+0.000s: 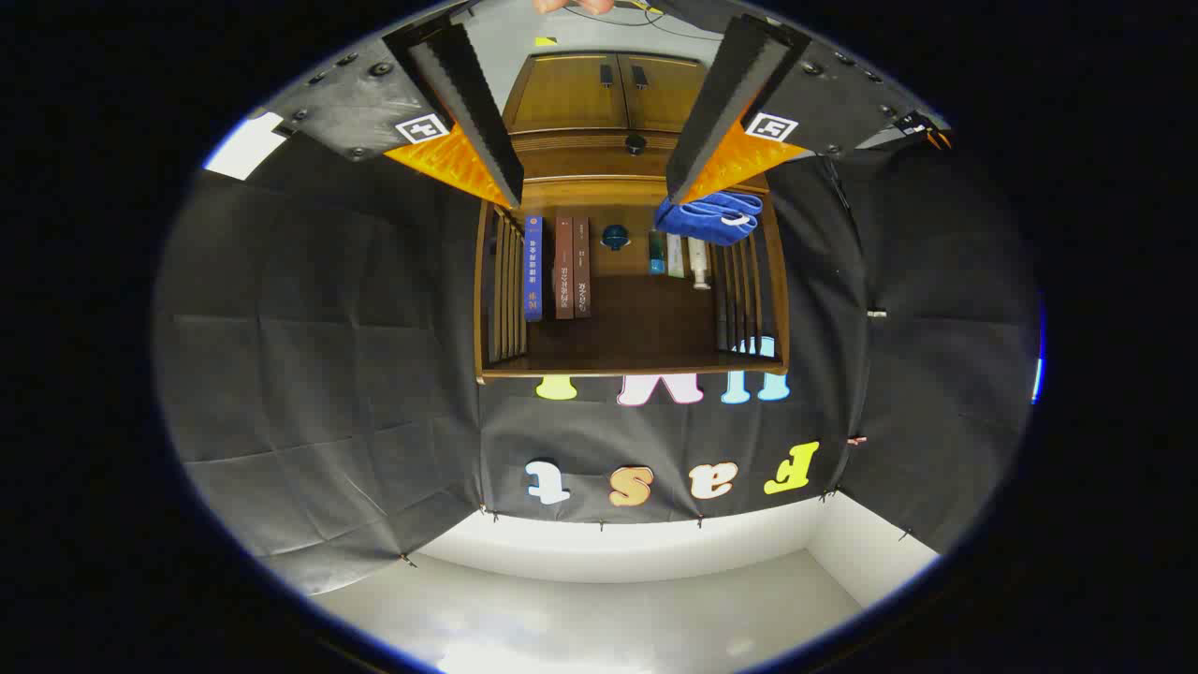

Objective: Pull open the drawer, take out the items inside it, and place them on the countertop above the cabinet.

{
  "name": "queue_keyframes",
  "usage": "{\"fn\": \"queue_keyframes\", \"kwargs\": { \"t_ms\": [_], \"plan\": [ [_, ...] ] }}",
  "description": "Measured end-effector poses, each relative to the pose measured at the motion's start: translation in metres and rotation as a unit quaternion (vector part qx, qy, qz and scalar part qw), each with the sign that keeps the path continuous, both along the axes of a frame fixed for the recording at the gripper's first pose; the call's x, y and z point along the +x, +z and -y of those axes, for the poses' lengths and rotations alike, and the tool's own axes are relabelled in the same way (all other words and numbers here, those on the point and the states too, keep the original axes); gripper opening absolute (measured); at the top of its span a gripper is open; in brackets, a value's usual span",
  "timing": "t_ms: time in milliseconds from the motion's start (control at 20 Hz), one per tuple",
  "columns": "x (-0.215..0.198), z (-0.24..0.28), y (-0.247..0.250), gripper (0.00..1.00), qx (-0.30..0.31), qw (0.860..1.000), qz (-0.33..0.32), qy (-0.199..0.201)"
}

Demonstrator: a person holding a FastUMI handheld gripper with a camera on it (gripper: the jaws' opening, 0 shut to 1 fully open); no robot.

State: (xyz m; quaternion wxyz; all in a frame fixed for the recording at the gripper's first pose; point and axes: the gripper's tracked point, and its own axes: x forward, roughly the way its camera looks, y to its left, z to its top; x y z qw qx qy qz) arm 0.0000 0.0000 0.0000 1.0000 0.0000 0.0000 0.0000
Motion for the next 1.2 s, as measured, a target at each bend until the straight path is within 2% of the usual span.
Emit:
{"fn": "queue_keyframes", "kwargs": {
  "t_ms": [1200],
  "plan": [
    [0.0018,0.0025,0.0016,0.99,0.009,1.000,0.001,-0.002]
  ]
}}
